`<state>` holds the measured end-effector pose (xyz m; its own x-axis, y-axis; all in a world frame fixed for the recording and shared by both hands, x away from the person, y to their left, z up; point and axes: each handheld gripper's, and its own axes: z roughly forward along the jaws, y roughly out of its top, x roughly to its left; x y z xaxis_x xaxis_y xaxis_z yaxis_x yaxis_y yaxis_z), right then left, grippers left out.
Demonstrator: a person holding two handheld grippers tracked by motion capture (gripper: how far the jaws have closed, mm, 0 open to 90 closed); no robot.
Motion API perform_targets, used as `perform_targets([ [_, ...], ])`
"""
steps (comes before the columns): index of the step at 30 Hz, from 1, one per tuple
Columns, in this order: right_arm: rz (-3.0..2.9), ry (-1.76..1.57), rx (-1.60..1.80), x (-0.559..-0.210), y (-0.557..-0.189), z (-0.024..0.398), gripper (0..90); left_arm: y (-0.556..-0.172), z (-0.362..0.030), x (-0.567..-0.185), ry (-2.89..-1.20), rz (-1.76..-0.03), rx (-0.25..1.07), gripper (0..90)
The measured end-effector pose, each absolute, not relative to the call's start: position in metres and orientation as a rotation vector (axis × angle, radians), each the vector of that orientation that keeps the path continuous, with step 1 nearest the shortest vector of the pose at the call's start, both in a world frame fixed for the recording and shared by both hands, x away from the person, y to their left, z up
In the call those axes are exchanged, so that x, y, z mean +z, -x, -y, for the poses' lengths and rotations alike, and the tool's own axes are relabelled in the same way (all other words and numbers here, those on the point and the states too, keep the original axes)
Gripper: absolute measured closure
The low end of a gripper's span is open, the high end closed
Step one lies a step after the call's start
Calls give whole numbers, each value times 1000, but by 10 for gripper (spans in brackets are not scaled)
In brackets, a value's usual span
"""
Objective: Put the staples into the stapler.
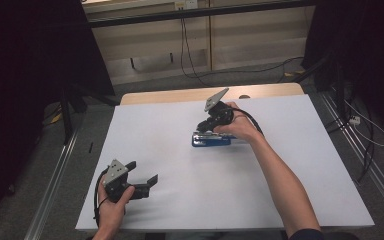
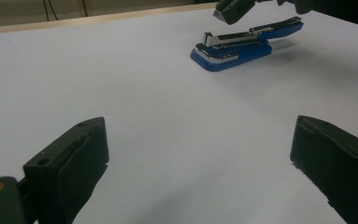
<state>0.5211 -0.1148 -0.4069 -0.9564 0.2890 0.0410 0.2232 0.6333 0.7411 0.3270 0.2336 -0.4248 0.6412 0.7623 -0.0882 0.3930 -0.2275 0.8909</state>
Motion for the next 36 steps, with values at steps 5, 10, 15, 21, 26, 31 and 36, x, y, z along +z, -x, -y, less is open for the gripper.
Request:
perform_targets([
  [5,-2820,-389,1182,-413,-521,111,790,-327,-234,-425,-1845,-927,457,44],
  [10,-2820,-367,1163,-415,-522,109,791,-327,-234,-425,-1845,-927,457,44],
  [15,-2826,-357,1136,-417,-523,110,790,-327,-234,-425,-1840,-928,459,44],
  [21,-2824,-355,1132,-418,-524,109,791,-327,-234,-425,-1840,-927,459,44],
  [26,-2825,-353,1127,-418,-525,110,790,-327,-235,-424,-1841,-927,459,44],
  [31,-2822,-340,1124,-419,-525,108,791,-327,-235,-424,-1843,-925,459,44],
  [36,-2821,-332,1119,-418,-524,108,790,-327,-234,-424,-1836,-927,460,44],
])
